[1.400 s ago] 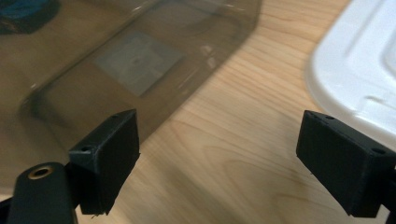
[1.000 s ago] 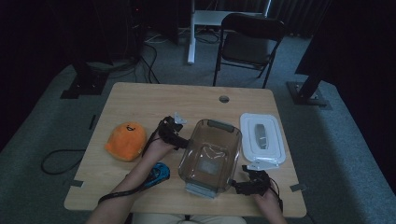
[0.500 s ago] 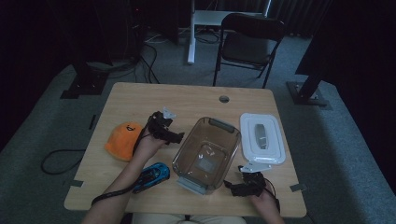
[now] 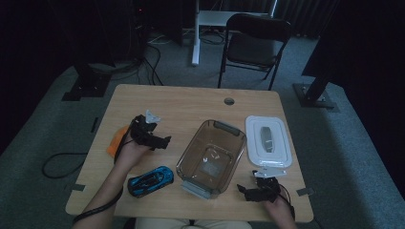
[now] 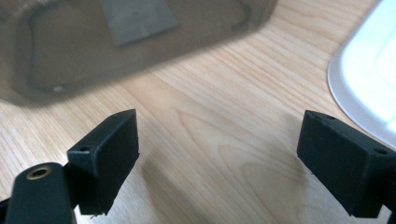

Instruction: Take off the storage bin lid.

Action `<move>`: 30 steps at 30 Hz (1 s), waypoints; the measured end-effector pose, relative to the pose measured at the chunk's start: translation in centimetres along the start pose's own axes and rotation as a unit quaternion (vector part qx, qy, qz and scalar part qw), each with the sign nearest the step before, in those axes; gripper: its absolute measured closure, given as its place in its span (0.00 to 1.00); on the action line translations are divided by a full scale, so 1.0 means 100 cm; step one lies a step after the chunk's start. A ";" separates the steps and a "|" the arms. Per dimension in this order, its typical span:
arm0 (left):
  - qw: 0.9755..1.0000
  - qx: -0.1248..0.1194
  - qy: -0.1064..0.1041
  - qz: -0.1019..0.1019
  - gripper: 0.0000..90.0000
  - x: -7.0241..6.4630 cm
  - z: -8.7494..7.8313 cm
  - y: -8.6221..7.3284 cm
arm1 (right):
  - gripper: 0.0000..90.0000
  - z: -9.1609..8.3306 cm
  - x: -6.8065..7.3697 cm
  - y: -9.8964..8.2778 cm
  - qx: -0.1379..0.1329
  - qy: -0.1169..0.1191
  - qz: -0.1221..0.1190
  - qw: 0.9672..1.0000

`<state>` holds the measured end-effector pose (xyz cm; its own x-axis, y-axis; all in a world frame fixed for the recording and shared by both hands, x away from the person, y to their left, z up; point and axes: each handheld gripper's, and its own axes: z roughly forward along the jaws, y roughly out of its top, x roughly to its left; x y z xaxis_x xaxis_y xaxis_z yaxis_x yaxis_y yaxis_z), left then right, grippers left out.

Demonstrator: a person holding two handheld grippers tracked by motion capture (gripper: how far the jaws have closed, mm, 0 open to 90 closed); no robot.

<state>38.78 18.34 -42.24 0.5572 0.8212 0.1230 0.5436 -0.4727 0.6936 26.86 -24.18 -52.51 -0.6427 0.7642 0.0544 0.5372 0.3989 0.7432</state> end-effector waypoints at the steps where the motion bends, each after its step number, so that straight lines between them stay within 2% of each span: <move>1: 1.000 0.001 0.002 -0.003 0.01 0.003 -0.002 -0.002 | 0.14 -0.001 0.000 -0.001 -0.001 0.000 -0.001 1.000; 5: 1.000 -0.010 0.008 -0.011 0.01 0.012 -0.015 -0.010 | 0.14 -0.002 -0.001 -0.004 0.003 -0.006 -0.008 1.000; 12: 0.999 0.014 0.039 -0.021 0.01 0.026 -0.032 -0.025 | 0.14 -0.006 -0.006 -0.008 0.012 -0.018 -0.006 1.000; 15: 0.999 0.014 0.041 -0.034 0.01 0.031 -0.037 -0.033 | 0.14 -0.008 -0.007 -0.010 0.010 -0.019 0.001 1.000; 20: 0.997 0.023 0.053 -0.056 0.01 0.042 -0.038 -0.048 | 0.14 -0.009 -0.009 -0.010 0.009 -0.020 0.005 1.000; 23: 0.996 0.027 0.051 -0.069 0.01 0.046 -0.037 -0.057 | 0.14 -0.009 -0.009 -0.010 0.010 -0.022 0.004 1.000; 26: 0.995 0.039 0.054 -0.081 0.01 0.051 -0.032 -0.065 | 0.14 -0.009 -0.008 -0.011 0.014 -0.032 -0.006 0.999; 30: 0.993 0.050 0.056 -0.090 0.01 0.056 -0.023 -0.071 | 0.14 -0.009 -0.009 -0.011 0.015 -0.034 -0.004 0.999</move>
<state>36.54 27.01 -44.81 0.3742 0.9234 0.0858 0.6909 -0.3393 0.6384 26.33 -25.77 -52.75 -0.6092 0.7930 0.0026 0.5493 0.4196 0.7227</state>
